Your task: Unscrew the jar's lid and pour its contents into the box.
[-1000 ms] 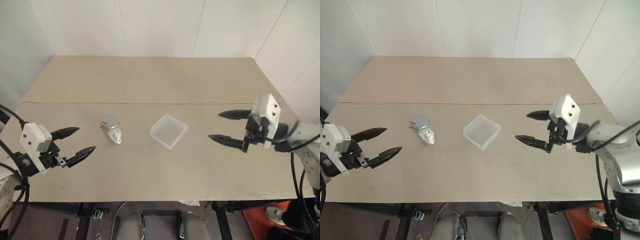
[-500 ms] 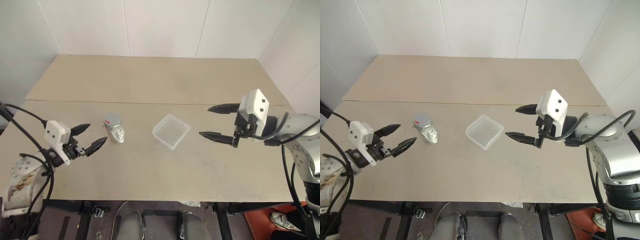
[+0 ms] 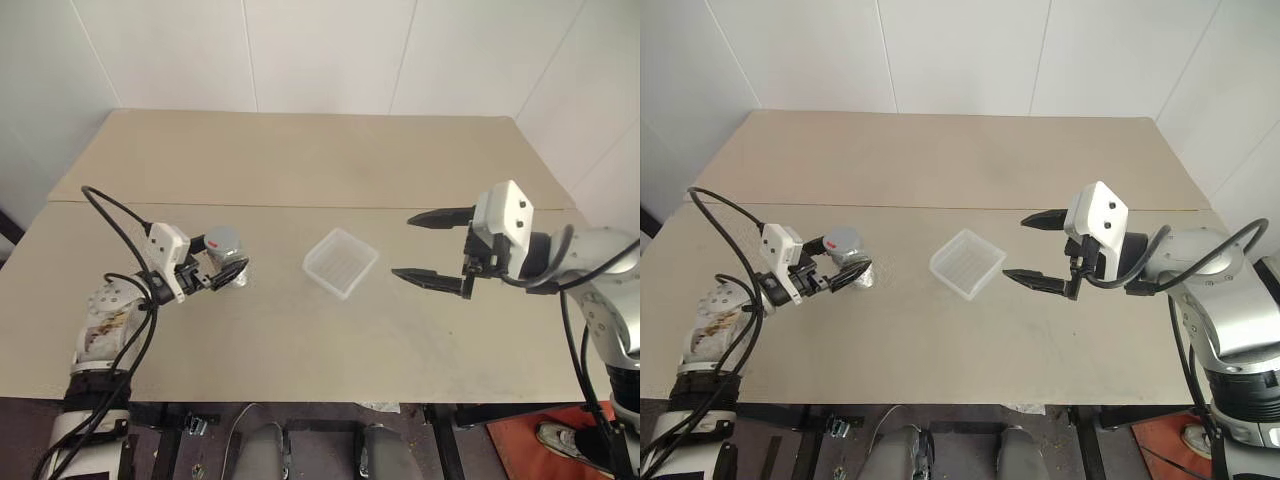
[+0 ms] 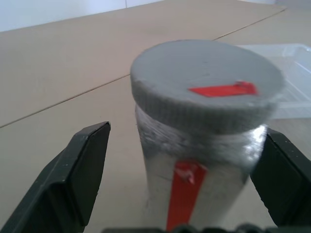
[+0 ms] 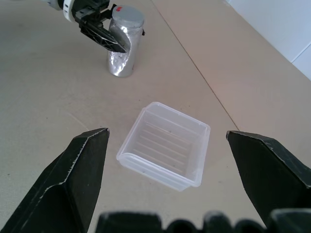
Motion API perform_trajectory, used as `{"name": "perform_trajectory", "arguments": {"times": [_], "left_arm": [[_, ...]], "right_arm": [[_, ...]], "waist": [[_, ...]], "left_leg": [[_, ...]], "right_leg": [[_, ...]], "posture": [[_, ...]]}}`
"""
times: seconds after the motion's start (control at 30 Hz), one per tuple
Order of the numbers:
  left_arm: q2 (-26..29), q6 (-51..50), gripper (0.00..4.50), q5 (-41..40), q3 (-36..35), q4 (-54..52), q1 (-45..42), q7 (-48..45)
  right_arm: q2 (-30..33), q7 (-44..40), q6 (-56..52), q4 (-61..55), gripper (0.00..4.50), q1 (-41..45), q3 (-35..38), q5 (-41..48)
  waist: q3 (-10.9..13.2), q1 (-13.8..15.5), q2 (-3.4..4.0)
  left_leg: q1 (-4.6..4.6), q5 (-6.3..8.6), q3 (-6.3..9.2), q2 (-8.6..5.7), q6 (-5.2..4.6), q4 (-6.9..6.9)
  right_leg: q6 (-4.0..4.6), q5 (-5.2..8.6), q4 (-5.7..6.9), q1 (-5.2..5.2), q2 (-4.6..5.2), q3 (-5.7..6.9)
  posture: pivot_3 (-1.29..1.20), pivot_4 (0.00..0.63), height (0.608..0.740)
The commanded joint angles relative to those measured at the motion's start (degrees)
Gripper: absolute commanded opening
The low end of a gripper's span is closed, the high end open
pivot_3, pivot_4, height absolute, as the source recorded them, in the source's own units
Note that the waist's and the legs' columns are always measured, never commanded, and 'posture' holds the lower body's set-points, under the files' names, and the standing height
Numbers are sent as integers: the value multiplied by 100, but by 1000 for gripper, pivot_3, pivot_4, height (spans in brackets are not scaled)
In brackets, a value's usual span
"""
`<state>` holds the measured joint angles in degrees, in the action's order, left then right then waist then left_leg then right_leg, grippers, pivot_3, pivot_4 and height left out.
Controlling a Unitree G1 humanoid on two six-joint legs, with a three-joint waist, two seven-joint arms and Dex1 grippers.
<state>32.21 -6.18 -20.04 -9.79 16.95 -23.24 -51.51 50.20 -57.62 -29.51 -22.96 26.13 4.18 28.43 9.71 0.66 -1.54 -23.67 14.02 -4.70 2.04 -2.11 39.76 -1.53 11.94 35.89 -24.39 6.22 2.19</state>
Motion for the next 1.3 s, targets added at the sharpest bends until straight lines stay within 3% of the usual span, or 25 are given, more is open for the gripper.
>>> {"name": "perform_trajectory", "arguments": {"times": [0.03,0.13,0.33,0.53,0.67,0.93,1.3], "left_arm": [[-92,385,4477,170,16,168,-214,156],[-215,593,3894,211,-9,303,-318,238],[-133,395,2015,100,148,-44,-426,-90],[204,-828,1974,-784,378,-717,-1140,-1377],[330,-953,1974,-997,561,-574,-1626,-2219],[131,-585,1974,-748,839,-85,-2135,-2611],[45,-475,1974,-680,868,-100,-2216,-2819]], "right_arm": [[70,84,-36,-257,4500,-16,304,152],[61,100,-66,-311,4500,-53,352,197],[-199,230,-94,-180,4500,293,144,339],[-1862,566,-499,459,4500,1858,-973,408],[-2576,692,-602,929,4500,2518,-1382,239],[-3170,968,-705,1529,4500,2983,-1580,-49],[-3483,836,-658,1994,4500,3161,-1640,-225]], "waist": [[0,0,0],[0,1,-1],[0,-12,-1],[2,-99,-3],[2,-123,-2],[2,-91,-3],[2,-141,-2]], "left_leg": [[-1,0,1,0,0,1],[-2,0,2,-2,-1,1],[-1,0,3,0,0,2],[-5,-7,8,4,9,7],[-8,-4,8,1,5,4],[-18,-1,6,-3,-1,7],[-18,-1,7,-2,0,6]], "right_leg": [[-1,0,0,1,0,0],[-3,-2,-1,1,1,0],[-3,-2,1,1,1,1],[-2,-3,13,-5,-9,1],[-2,-3,15,-7,-11,1],[-6,-4,12,-9,-9,8],[-5,-5,17,-12,-9,7]], "posture": [[0,150,740],[0,150,740],[0,150,740],[0,150,740],[0,150,740],[0,150,740],[0,150,740]]}}
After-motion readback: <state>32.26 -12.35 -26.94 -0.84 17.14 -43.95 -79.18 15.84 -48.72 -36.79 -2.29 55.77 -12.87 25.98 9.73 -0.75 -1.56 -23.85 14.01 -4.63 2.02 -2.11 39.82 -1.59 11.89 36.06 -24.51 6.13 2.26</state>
